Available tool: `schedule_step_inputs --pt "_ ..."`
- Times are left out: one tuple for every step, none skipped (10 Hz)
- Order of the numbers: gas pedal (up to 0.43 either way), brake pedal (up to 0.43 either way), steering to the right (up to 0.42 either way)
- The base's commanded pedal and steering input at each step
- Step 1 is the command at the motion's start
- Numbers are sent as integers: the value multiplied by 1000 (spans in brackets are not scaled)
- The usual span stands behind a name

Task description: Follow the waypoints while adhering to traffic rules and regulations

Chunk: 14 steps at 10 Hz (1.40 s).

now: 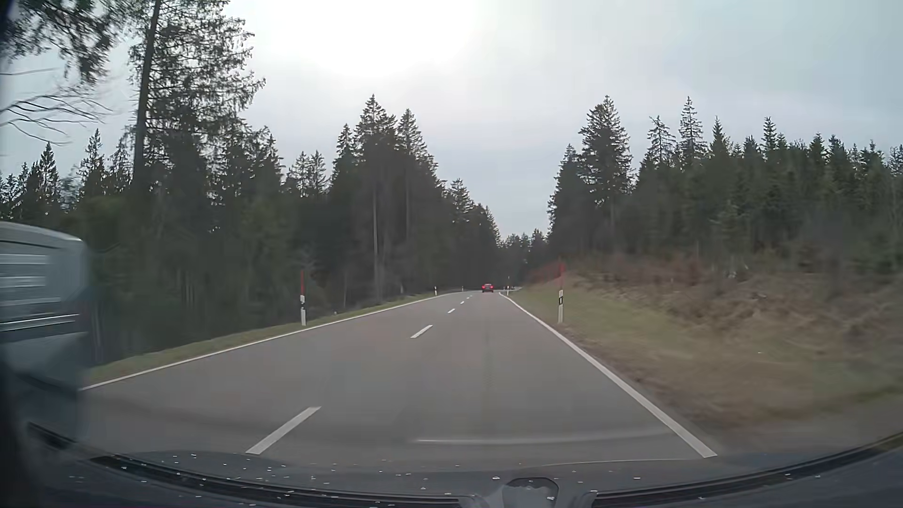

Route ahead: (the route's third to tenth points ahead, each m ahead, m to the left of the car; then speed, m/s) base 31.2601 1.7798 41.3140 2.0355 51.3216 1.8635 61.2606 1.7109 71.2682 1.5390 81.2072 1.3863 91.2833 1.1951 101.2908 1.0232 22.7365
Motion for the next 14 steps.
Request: schedule_step_inputs --pt "59 0 0" --pt "59 0 0" --pt "59 0 -1" --pt "59 0 -2" --pt "59 0 -2" --pt "59 0 -2" --pt "59 0 -2" --pt "59 0 -2" --pt "59 0 -2" --pt "59 0 -2" --pt "59 0 -2" --pt "59 0 -2" --pt "59 0 -2" --pt "59 0 -2"
